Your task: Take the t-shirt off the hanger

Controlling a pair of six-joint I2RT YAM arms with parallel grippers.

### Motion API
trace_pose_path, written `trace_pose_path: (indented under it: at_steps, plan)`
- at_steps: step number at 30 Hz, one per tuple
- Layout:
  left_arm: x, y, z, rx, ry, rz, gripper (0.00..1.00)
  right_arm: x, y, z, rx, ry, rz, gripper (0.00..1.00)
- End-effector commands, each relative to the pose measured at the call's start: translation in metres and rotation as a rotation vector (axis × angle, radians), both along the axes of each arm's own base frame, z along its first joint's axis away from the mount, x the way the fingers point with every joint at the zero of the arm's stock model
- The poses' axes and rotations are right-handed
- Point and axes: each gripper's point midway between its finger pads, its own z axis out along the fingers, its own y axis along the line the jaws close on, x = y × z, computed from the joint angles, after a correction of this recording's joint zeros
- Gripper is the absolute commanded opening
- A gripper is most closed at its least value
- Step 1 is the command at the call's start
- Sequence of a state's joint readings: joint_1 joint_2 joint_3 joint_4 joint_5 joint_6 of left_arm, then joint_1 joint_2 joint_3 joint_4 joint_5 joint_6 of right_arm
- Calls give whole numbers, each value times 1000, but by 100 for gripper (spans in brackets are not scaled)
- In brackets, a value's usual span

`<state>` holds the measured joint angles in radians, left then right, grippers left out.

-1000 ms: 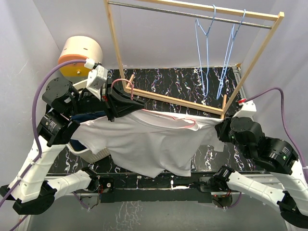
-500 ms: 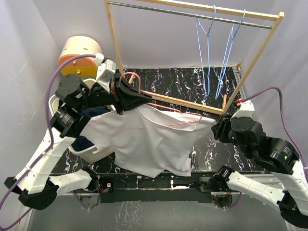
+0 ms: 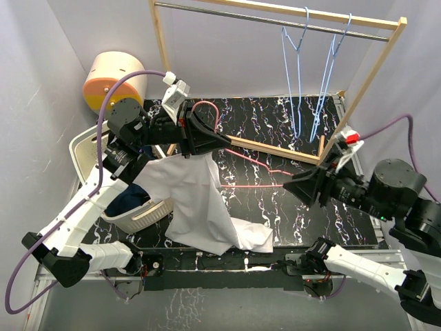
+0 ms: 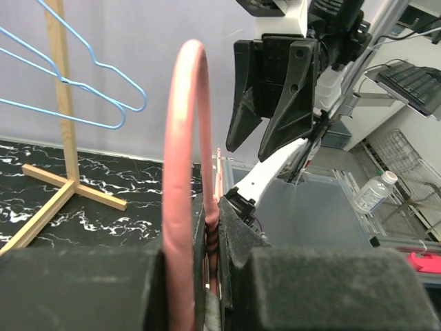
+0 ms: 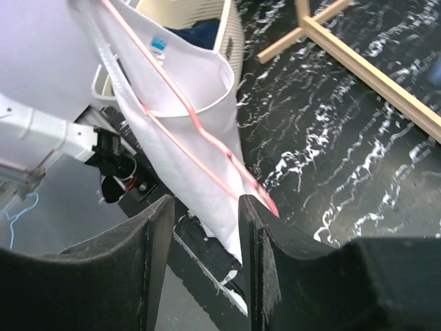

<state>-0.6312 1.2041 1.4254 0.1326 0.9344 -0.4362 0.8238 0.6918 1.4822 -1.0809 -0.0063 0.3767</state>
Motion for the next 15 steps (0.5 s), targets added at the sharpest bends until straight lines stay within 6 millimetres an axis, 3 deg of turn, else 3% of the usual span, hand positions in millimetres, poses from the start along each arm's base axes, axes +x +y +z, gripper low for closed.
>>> trace_pose_path:
  at_steps: [1,7,15]
  plan:
    - [-15,0,10,-48,-17,-95,0,6,46,33,22,-119,199,45]
    - [-15,-3,2,-39,19,-124,0,28,69,47,-10,-196,233,47]
    - [-16,-2,5,-42,15,-125,0,41,85,27,-74,-172,263,46]
